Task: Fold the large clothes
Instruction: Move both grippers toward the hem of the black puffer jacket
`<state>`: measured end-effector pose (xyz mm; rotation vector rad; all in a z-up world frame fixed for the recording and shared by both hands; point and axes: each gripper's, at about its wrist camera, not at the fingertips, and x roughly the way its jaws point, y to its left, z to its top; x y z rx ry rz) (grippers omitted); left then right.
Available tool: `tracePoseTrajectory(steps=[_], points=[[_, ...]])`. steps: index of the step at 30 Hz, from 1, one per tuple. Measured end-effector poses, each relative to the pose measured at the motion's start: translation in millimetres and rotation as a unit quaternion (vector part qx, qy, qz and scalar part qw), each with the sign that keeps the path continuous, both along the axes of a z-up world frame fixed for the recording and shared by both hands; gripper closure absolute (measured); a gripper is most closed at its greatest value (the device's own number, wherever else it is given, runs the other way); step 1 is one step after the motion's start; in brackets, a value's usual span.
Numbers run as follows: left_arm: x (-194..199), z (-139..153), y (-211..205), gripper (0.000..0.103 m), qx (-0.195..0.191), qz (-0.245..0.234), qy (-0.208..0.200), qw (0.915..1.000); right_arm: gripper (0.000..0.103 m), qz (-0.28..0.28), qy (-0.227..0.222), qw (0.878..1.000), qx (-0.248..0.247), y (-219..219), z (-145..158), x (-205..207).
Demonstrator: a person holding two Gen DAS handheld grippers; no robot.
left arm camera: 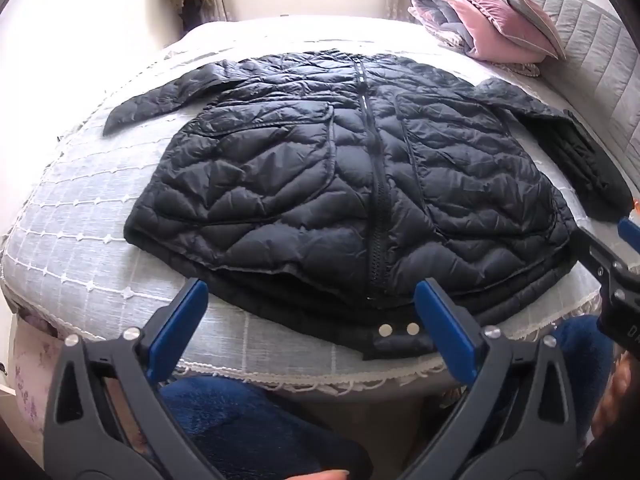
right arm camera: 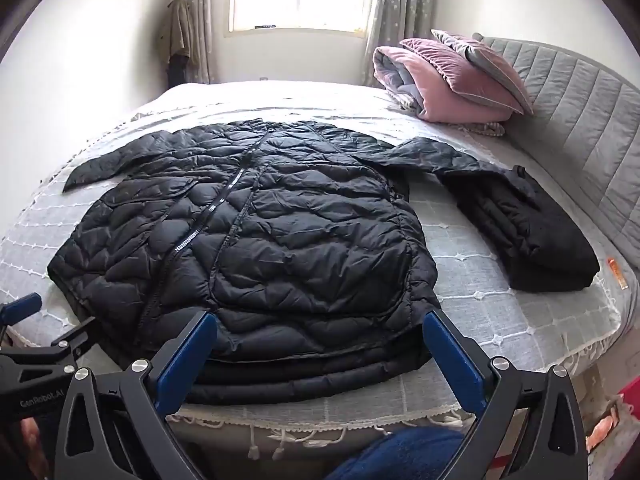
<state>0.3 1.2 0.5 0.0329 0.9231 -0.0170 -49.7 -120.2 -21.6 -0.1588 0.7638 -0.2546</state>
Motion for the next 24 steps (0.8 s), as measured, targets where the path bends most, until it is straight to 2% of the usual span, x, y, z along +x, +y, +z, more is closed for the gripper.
tracePoseTrajectory(steps=[5,11,16,19,22,24], points=[[2,-1,1,0.0,-0.002,0.0,0.001,1.0,0.0,0.0,-0.003,1.0,0.003,6,0,-3],[6,-2,4,0.0,0.003,-0.002,-0.002,1.0,0.0,-0.024,-0.006,0.999,-0.021,3,10,-5],[1,1,8,0.0,0.0,0.005,-0.022,0.9998,0.0,-0.027,-0.017,0.999,-0.012,0,12,-7],[4,-4,10,0.0,-0.01,0.005,-0.012,0.9999,0.0,-0.025,-0.019,0.999,-0.023,2,12,-6],[4,-7,12,0.0,-0.003,0.011,-0.003,0.9999,0.0,-0.026,-0.004,0.999,-0.029,6,8,-2],[4,-6,13,0.0,-0.006,0.013,-0.007,0.9999,0.0,-0.021,-0.011,0.999,-0.033,6,6,-3]])
